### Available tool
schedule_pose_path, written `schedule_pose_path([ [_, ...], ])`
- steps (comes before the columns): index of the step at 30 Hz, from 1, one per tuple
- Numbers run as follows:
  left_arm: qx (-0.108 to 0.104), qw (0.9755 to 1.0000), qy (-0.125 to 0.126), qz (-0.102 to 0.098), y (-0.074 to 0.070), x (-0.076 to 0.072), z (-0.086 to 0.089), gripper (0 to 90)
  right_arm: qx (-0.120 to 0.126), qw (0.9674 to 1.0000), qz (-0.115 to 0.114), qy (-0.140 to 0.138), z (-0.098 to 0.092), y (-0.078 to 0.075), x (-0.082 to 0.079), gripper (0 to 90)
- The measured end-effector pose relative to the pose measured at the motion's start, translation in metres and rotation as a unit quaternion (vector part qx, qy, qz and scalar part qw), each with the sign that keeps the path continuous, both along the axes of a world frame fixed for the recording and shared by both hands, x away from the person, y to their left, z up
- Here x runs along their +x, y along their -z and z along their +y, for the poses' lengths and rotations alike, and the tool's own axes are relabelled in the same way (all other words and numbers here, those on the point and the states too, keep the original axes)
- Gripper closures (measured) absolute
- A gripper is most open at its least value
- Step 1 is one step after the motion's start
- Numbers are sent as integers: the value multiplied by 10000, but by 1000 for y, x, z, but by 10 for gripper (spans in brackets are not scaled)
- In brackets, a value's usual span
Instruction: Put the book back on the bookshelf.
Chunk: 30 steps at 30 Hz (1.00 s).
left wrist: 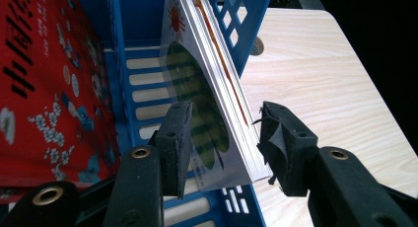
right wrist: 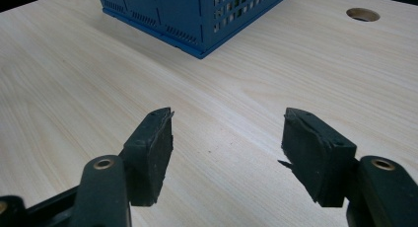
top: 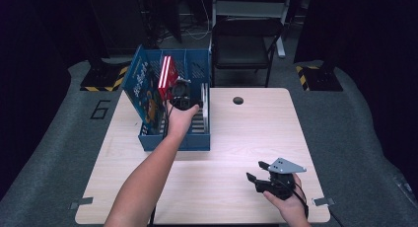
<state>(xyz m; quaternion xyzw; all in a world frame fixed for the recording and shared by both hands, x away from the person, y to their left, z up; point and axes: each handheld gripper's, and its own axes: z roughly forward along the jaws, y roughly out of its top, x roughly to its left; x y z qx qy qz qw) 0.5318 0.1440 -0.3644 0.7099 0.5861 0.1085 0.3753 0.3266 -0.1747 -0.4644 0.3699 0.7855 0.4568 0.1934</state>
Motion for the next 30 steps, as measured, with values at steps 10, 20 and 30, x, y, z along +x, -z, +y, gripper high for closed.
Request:
schedule_pose_path([
  [10, 14, 9999, 92, -80, -6, -9, 3, 552, -4, 10000, 8, -21, 1, 1, 0, 358],
  [20, -10, 9995, 303, -99, -13, -22, 11, 538, 8, 10000, 2, -5, 1, 1, 0, 358],
  [30, 62, 9977, 636, -218, -23, -41, 17, 537, -6, 10000, -7, 23, 1, 0, 0, 358],
])
